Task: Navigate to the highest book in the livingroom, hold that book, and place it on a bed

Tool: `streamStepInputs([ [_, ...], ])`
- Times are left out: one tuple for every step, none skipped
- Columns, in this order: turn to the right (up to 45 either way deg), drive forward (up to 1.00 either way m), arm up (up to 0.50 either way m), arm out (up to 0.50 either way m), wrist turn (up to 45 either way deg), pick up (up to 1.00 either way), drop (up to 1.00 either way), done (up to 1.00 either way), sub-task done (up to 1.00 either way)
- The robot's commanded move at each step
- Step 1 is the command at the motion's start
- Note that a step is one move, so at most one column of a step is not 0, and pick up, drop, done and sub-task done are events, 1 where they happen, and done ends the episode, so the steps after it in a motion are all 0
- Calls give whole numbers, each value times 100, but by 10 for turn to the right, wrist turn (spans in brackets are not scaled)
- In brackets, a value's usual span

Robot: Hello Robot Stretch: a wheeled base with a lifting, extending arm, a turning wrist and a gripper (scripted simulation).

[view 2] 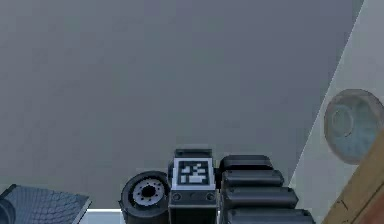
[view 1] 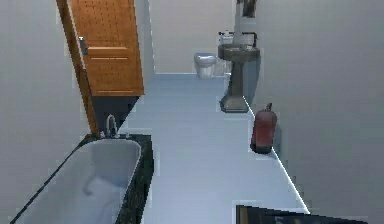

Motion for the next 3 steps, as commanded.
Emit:
streamStepInputs([
  [0,100,0,0,0,0,0,0,0],
  [0,70,0,0,0,0,0,0,0],
  [-450,0,0,0,0,0,0,0,0],
])
